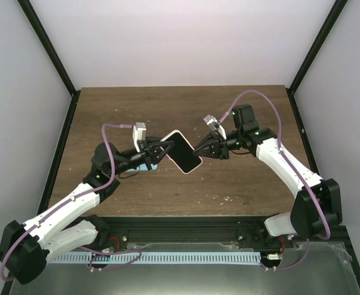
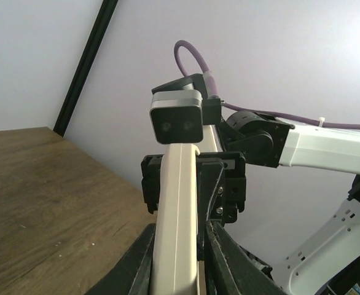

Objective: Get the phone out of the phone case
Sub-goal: Remove the phone case from the phone.

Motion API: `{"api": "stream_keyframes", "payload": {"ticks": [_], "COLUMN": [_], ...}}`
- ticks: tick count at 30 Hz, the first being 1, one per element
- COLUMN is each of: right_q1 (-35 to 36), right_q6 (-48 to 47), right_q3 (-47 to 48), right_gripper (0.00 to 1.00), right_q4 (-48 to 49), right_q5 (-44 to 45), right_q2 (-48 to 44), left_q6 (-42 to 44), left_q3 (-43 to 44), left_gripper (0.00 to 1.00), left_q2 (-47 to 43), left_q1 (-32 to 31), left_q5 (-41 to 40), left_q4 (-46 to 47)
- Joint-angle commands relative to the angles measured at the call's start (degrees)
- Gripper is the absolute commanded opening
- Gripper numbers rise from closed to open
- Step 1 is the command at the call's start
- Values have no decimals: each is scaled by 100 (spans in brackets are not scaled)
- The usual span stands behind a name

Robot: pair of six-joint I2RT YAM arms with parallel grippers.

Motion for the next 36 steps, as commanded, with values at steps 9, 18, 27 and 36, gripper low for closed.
{"api": "stream_keyframes", "payload": {"ticks": [9,18,27,36], "right_q1": [-71,-68,-69,-43], "right_q6": [116,-36,-1462,-2670], "right_q3": [27,50,519,-49], "right_gripper": [1,16,70,99], "right_q4": [224,64,-1455,-1885], "right_q5": [-108,102,888,1827], "right_q2": [-141,-152,-166,-534], "left_q6": [399,589,1397,2247], "left_q3": [263,552,1902,1003], "left_gripper": [10,3,1,0], "left_q2": [99,112,904,-6], "left_q1": [53,260,595,624], "left_q5": [462,745,2107,455], "left_q4": [-509,-1041,-3004,-3040]}}
